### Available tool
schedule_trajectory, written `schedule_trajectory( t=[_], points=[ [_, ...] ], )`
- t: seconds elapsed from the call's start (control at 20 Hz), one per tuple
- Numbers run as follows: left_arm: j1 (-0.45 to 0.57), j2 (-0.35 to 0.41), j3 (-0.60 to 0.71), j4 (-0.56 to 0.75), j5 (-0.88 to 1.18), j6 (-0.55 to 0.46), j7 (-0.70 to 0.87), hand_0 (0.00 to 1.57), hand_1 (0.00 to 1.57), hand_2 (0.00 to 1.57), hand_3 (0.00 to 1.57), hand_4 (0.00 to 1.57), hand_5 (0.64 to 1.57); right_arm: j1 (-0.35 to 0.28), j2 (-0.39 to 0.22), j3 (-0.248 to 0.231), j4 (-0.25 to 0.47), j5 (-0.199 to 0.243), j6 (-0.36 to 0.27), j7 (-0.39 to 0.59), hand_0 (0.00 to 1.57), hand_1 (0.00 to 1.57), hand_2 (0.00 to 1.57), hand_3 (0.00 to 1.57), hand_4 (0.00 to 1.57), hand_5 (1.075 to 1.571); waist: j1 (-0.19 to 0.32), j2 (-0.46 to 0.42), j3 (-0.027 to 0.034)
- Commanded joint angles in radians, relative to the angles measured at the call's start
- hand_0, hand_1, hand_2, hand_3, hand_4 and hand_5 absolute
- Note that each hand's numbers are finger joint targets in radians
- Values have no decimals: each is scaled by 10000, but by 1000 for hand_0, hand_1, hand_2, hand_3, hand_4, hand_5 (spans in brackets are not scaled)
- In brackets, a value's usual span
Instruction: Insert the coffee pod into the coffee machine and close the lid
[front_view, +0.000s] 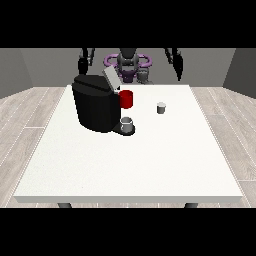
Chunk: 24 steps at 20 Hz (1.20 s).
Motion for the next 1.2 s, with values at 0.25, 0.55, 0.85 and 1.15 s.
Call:
schedule_trajectory(
  t=[0.25, 0.55, 0.85, 1.15],
  points=[
    [-125, 1265, -751, -303, -1068, -1295, -1087, 0, 0, 0, 0, 0, 1571, -72, -247, -238, 374, -301, 491, -127, 0, 0, 0, 0, 0, 1571, -152, -303, -156],
    [-756, 1865, -905, 653, -2311, -1236, -1303, 0, 0, 0, 0, 0, 1571, -455, -339, -243, 222, 1175, -889, -428, 0, 0, 0, 0, 0, 1571, -773, 369, -159],
    [-2997, 2828, -12, 1837, -2281, -1981, 226, 0, 0, 0, 0, 0, 1571, -1323, -123, 210, 177, 1532, -944, -63, 0, 0, 0, 0, 0, 1571, -1328, 946, -159],
    [-3657, 3061, -146, 3620, -3417, -1536, -655, 0, 0, 0, 0, 0, 1571, -1380, 581, 755, 57, 1590, -1113, -425, 0, 0, 0, 0, 0, 1571, -2037, 2033, -164]
  ],
)
